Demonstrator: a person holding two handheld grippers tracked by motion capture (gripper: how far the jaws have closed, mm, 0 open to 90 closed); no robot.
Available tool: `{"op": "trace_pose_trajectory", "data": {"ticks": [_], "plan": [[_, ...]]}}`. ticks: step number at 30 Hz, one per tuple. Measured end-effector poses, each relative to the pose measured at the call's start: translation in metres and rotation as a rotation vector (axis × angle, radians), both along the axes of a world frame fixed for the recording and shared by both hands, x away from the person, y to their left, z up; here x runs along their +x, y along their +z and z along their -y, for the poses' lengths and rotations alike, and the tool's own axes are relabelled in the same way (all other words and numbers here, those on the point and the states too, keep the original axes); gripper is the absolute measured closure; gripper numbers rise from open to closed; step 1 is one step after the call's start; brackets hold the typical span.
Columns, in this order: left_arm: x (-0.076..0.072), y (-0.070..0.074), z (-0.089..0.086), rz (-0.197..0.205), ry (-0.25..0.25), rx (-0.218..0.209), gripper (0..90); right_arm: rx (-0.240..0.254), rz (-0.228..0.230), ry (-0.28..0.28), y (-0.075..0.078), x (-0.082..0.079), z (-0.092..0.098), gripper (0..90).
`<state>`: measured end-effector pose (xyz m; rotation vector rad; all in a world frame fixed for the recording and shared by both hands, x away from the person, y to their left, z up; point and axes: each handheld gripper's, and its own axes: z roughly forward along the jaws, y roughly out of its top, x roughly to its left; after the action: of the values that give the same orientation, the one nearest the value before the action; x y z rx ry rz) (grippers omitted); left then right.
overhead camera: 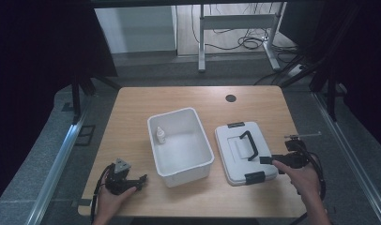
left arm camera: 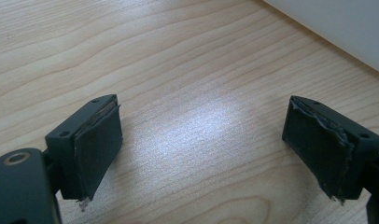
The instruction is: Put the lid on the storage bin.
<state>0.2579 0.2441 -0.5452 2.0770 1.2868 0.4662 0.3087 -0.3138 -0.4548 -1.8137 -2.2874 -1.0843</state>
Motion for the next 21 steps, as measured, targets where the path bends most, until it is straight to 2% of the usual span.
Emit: {"op": "trace_pose_trajectory", "data": {"ticks": [7,11,21], "plan": [[0.0,0.0,0.0,0.0,-0.003,0.001,12.0,-0.009,-0.036,0.012,0.001,0.011,-0.005,33.5],[-0.001,0.0,0.0,0.0,-0.004,0.002,12.0,-0.015,-0.062,0.017,0.004,0.025,-0.012,35.2],[-0.001,0.0,0.0,0.0,-0.005,0.002,12.0,-0.017,-0.106,0.041,0.005,0.048,-0.028,37.8]]}}
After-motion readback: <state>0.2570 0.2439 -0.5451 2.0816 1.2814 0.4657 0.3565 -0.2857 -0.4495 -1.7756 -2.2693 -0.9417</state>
